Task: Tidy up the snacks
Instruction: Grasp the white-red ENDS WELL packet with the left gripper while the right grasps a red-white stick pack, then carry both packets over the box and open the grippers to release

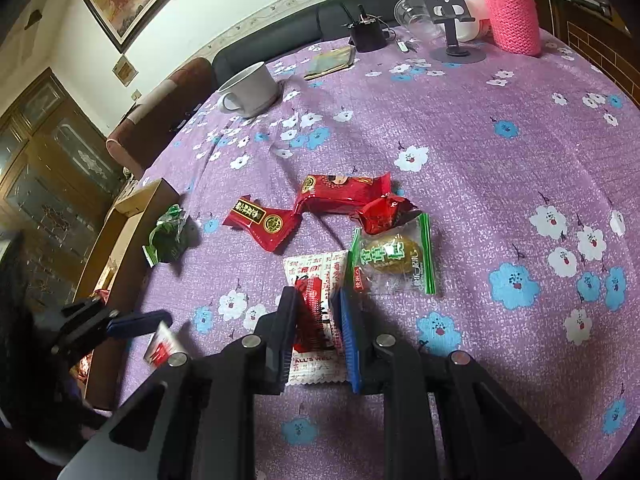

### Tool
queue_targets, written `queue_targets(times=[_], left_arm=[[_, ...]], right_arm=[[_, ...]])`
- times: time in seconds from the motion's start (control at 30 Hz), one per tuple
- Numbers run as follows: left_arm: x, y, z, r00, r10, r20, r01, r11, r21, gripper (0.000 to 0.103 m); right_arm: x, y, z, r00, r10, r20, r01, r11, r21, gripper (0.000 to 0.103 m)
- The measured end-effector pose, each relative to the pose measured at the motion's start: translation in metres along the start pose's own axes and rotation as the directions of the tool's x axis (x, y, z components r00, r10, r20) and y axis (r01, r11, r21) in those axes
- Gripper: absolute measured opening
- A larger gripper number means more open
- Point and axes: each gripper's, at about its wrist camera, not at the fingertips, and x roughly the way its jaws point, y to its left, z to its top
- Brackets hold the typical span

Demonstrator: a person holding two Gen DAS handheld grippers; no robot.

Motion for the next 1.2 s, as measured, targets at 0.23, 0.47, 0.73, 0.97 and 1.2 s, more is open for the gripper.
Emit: queue_targets(times=[0.23, 0.47, 0.73, 0.97, 1.2], left_arm=[[0.004, 0.001, -0.012, 1.0, -0.029, 0.01, 0.029, 0.999, -0.029, 0.075], [-0.005, 0.003, -0.018, 0.997, -0.043, 0.065, 0.049, 0.994, -0.099, 0.057], [-0.041, 0.028, -0.041, 0.982, -0.073, 0.175, 0.118, 0.959, -0.258, 0.057], [-0.082, 0.084, -0.064, 0.97, 0.001, 0.242, 0.097, 0.913, -0.396, 0.057], [-0.094, 0.166, -0.082, 0.971, 0.107, 0.214, 0.024, 0.847, -0.531, 0.057]], right_arm=[[0.0, 0.002, -0.001, 1.0, -0.007, 0.006, 0.007, 1.0, -0.008, 0.02], [-0.004, 0.006, -0.001, 1.0, 0.001, 0.026, 0.0, 1.0, -0.028, 0.019], [-0.021, 0.017, -0.001, 0.993, 0.043, 0.114, -0.035, 0.997, -0.071, 0.019], [-0.026, 0.056, -0.004, 0.991, 0.07, 0.112, -0.052, 0.986, -0.158, 0.019], [-0.004, 0.127, 0.002, 0.987, 0.158, 0.023, -0.149, 0.962, -0.231, 0.019]])
